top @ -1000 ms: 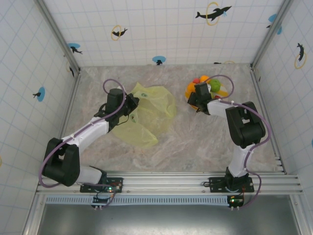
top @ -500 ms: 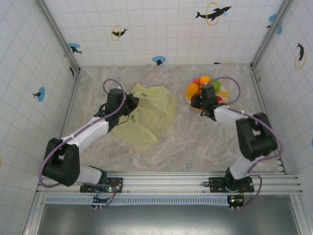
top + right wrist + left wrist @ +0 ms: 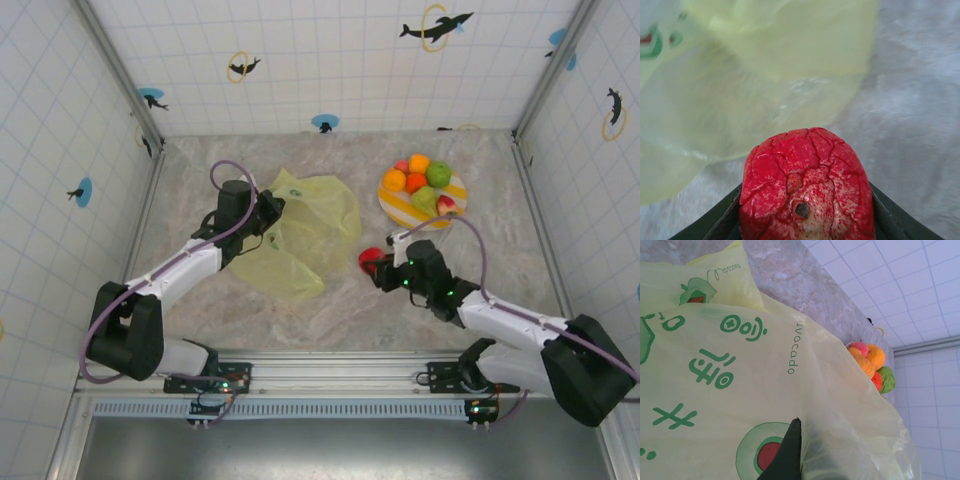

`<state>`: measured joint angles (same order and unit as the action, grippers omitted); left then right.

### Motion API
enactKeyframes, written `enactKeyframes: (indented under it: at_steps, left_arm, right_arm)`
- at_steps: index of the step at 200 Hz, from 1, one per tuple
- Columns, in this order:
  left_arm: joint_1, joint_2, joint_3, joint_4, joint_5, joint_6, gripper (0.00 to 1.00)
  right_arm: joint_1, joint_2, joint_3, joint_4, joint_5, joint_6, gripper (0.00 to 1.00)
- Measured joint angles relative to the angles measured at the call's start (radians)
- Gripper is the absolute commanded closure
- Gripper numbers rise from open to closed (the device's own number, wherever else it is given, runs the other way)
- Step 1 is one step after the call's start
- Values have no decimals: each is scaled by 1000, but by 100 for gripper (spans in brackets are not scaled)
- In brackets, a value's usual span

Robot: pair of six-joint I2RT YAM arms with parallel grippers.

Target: Place the fruits into the plastic bag

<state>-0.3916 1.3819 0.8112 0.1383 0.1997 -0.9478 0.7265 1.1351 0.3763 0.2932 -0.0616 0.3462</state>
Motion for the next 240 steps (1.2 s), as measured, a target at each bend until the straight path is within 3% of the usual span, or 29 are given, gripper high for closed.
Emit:
enactKeyframes:
  at_steps: [36,145,186,240]
  left_arm:
    - [0,0,0,6,14,0,100]
    - [0,21,0,14,90,-4,100]
    - [0,33,0,29,132,-4,100]
    - [0,46,1,35,175,-11,100]
  right_arm:
    - [119,201,63,126,72,-127,47]
    - [158,689,390,423,210,-329,47]
    - [158,828,529,453,323,-258,42]
    - [157,962,647,467,373,-11,35]
